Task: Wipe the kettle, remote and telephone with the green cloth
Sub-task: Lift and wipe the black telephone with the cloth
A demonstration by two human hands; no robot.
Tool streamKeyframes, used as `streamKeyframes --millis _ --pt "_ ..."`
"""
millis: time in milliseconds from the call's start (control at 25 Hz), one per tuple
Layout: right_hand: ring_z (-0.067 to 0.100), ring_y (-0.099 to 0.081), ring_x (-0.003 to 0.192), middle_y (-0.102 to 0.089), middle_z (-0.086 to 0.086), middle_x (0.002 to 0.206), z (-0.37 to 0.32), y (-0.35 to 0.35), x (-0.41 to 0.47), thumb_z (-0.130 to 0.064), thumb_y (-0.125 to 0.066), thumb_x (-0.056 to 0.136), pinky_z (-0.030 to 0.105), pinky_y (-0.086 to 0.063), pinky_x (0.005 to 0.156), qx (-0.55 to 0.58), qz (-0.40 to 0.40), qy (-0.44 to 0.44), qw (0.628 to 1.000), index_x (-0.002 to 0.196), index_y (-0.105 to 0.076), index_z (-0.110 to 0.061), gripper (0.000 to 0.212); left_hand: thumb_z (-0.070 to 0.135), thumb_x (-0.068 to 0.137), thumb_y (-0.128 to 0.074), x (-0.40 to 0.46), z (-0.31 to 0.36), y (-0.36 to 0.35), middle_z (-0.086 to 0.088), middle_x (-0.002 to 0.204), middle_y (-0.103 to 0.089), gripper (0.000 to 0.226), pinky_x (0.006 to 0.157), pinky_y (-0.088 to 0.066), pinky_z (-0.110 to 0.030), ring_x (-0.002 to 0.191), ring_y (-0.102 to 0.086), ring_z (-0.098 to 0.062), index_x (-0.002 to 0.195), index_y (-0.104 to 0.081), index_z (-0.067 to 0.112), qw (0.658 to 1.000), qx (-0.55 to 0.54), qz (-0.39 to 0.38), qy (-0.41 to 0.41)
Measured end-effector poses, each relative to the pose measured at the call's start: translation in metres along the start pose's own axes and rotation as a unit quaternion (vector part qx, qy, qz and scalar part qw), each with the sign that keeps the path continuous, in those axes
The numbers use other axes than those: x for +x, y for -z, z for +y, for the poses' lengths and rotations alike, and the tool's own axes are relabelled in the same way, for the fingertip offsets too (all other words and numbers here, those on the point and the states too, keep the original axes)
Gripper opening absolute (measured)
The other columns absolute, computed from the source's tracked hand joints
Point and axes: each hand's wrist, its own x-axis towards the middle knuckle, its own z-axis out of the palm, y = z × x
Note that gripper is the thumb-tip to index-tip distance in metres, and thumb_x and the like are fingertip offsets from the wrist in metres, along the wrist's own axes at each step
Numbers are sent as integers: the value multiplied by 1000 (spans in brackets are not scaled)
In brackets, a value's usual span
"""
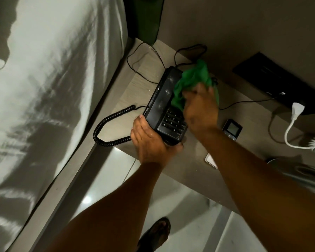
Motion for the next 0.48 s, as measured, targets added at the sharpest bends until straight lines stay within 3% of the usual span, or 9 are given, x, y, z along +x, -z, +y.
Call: streamKeyframes --millis 120,320,480 --pt "39 -48 114 -54 18 126 9 6 33 -9 -53 86 41 -41 98 22 14 -59 998 115 -65 -18 32 91 55 -62 0 1 -1 -22 153 -32 144 122 -20 -49 146 -31 -38 153 -16 -3 1000 1 2 4" --pt "34 -48 110 -57 11 115 -16 -2 -54 -14 -58 89 44 -53 83 74 -8 13 997 119 -64 -20 31 98 61 -44 0 0 0 -24 156 -31 141 122 -22 -54 147 -29 -39 153 -13 -3 1000 -2 -10 3" --pt "37 -48 110 -55 17 118 -7 3 -4 -11 -59 87 45 -54 83 44 3 -20 999 111 -66 -16 25 88 53 -65 0 0 0 -24 153 -32 145 121 -23 -52 146 -30 -39 152 -17 -6 1000 8 -4 -2"
